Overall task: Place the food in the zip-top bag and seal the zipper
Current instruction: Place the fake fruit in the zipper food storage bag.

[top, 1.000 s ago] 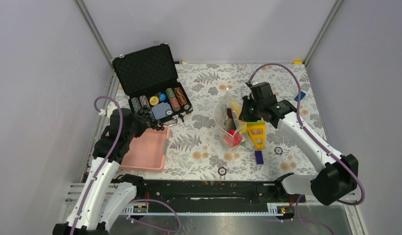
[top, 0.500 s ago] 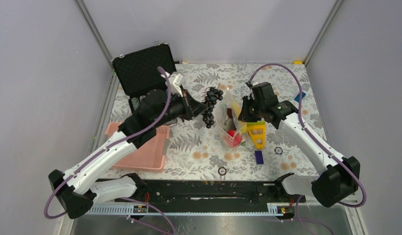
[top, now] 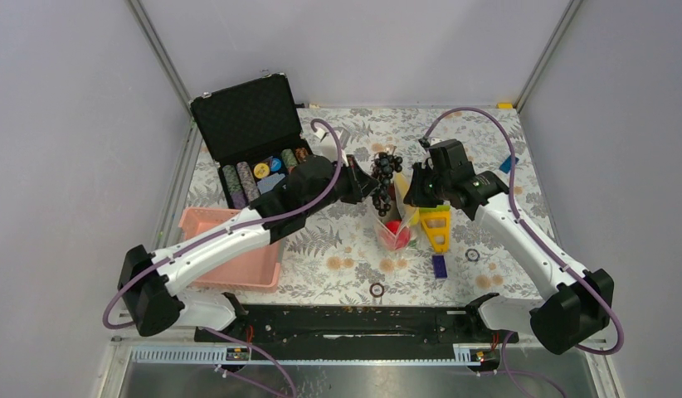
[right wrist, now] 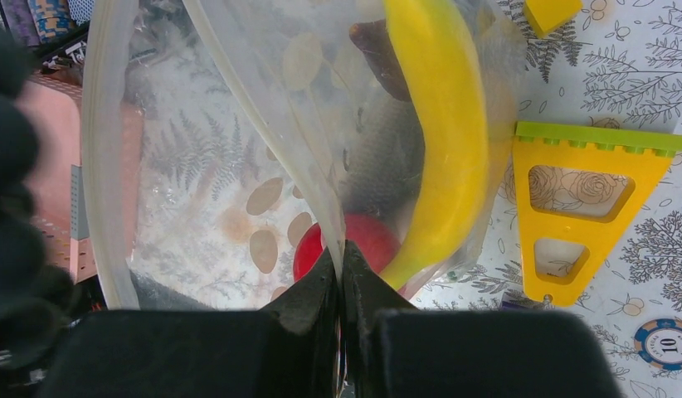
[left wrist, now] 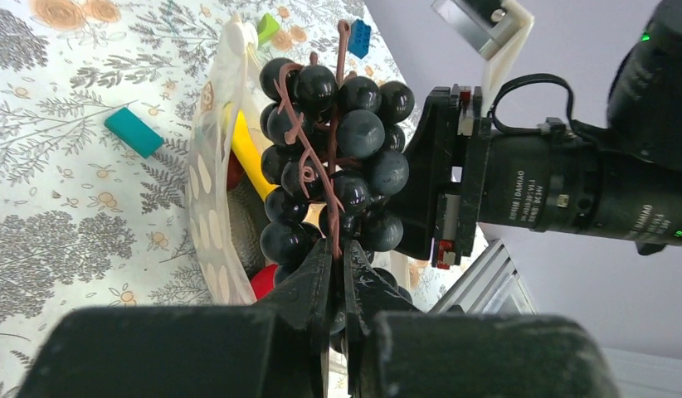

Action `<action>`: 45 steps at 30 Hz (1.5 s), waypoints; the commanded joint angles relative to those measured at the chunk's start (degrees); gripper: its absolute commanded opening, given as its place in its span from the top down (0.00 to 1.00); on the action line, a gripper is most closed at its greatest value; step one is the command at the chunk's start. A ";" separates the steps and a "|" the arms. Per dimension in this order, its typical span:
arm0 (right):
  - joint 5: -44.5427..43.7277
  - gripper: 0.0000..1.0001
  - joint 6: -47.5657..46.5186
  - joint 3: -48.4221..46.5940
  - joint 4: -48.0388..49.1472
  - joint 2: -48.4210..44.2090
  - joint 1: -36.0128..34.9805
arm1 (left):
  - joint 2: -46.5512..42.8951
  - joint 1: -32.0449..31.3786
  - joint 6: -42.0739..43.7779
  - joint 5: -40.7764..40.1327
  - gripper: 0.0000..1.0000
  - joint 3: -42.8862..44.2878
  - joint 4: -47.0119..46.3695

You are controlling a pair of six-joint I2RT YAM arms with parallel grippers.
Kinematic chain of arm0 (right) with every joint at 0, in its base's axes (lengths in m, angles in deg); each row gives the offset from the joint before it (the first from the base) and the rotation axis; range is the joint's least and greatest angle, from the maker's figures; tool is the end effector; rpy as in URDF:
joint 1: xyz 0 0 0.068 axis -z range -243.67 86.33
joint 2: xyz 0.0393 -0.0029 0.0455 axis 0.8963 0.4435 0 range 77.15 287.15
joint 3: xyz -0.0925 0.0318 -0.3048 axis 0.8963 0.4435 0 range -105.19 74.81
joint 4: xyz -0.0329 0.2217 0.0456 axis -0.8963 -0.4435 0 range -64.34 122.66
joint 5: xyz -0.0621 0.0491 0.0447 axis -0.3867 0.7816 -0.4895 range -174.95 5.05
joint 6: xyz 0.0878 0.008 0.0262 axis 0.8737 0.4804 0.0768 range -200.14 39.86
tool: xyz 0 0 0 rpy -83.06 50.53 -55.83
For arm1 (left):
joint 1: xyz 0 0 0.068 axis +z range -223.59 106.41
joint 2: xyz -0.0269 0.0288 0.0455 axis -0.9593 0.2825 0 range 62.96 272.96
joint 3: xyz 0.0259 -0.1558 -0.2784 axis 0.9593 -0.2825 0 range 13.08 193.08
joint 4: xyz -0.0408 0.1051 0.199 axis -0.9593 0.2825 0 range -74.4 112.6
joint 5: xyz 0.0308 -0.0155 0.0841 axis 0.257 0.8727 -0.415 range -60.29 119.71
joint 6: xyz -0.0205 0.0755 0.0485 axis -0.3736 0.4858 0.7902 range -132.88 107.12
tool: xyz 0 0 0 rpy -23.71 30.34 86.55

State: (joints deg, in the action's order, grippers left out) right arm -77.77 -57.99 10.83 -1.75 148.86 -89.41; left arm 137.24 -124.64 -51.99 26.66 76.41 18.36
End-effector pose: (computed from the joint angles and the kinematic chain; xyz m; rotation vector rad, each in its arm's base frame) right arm 0.2238 0.1194 0.3370 -0.1400 2.3633 0.5619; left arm 0.1950 -0.2342 0.3964 0.1617 1.9369 -1.0441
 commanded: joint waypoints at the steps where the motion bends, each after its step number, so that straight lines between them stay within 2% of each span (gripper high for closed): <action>1: 1.17 0.94 0.78 -0.39 0.11 -0.77 0.38 | 2.80 -0.67 -2.41 -1.25 1.00 3.96 -4.50; 9: 1.23 0.94 0.88 -0.26 0.39 -1.46 0.42 | 4.20 -1.88 -2.34 0.11 1.00 0.18 -9.84; 20: 0.50 0.94 1.46 -0.42 0.79 -3.00 0.40 | 3.12 -4.41 -2.22 -3.75 0.99 -4.55 -7.37; 23: 0.60 0.94 1.57 -0.65 0.84 -3.13 0.37 | 3.24 -4.63 -1.96 -2.31 0.89 -4.75 -7.16; 28: 0.72 0.93 1.58 -0.92 0.80 -3.48 0.47 | 3.30 -4.70 0.19 0.35 0.55 -3.39 -6.27; 33: 0.72 0.93 1.36 -1.18 0.76 -3.99 0.41 | 2.23 -4.68 1.86 2.71 0.37 -1.90 -6.11; 38: 1.55 0.93 0.48 -2.01 -0.13 -4.06 0.44 | -1.07 -4.69 3.83 4.78 0.02 -2.28 -5.69; 43: 4.05 0.94 -1.78 -3.60 -0.23 -3.47 0.42 | -8.35 -4.68 6.15 1.03 0.01 -5.59 -4.66; 45: 5.10 0.98 -3.52 -4.78 -0.52 -3.18 0.42 | -12.37 -4.68 6.28 -2.09 0.01 -7.70 -3.31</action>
State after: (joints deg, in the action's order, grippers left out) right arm -76.15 -57.99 10.24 -2.21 146.25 -89.39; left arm 133.04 -129.12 -48.12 28.96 71.25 15.94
